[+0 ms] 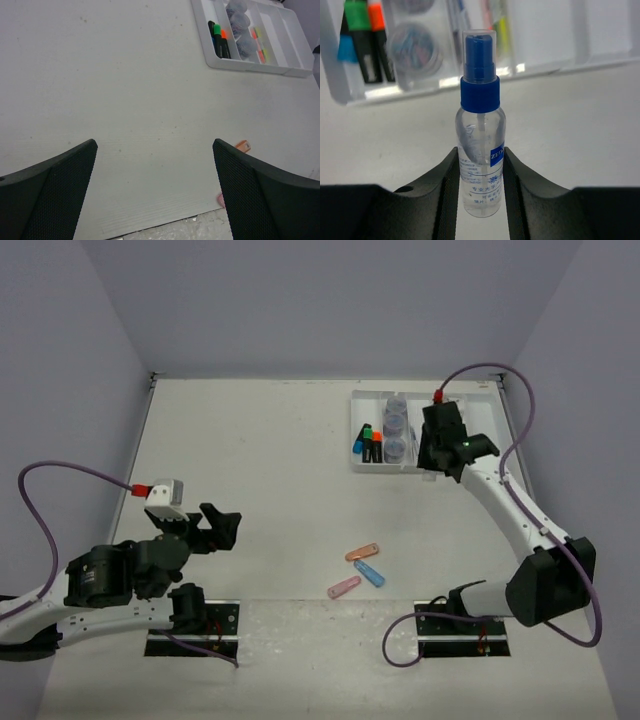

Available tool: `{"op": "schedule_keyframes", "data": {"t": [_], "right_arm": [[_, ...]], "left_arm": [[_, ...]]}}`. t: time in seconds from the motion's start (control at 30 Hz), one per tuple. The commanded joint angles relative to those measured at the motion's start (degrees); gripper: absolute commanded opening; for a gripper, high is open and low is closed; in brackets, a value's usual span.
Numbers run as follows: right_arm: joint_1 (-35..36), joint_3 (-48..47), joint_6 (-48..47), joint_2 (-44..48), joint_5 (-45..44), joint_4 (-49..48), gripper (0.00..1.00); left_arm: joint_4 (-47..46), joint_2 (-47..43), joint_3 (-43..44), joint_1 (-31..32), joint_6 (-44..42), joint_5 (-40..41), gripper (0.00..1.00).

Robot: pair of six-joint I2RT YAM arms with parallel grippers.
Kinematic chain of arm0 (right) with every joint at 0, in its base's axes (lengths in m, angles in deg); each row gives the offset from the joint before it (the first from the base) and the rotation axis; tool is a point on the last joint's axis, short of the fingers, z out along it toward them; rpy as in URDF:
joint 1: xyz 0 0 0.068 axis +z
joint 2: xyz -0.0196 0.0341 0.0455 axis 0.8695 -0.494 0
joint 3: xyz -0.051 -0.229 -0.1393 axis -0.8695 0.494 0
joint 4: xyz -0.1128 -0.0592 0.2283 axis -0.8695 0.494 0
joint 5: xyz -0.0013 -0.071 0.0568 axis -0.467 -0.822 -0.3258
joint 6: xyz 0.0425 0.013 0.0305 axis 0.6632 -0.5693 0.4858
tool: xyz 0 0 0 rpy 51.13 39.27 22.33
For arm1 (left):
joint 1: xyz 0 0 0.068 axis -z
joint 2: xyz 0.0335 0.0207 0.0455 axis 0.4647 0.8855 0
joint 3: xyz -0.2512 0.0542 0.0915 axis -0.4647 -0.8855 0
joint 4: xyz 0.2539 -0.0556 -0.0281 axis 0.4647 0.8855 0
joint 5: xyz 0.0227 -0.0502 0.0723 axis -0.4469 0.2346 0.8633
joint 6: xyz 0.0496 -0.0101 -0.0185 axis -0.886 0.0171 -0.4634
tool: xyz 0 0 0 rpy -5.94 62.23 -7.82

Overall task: Sort the stationery into containers
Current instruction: Place the stationery in the storage box.

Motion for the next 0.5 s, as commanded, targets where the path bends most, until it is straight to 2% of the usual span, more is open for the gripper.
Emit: {"op": "schedule_keyframes", "data": {"t": [0.0,0.2,0.47], "right_arm": [[-7.6,-7.4,-13.7,-4.8,-8.7,-10.6,0.0],[-16.1,-24.5,-23.5,-23.0,-17.3,-10.0,0.0],[-22.7,-37.6,-30.8,-39.0,-23.0,-10.0,0.0]], "left_arm": [[-3.2,-2.8,-0.2,0.4,-2.0,0.0,1.0],[-5.6,-4.5,-0.8,0.4,-5.1,-2.3,1.0],[-8.9,-6.9,-1.9,0.4,-8.2,-4.2,1.0]]}}
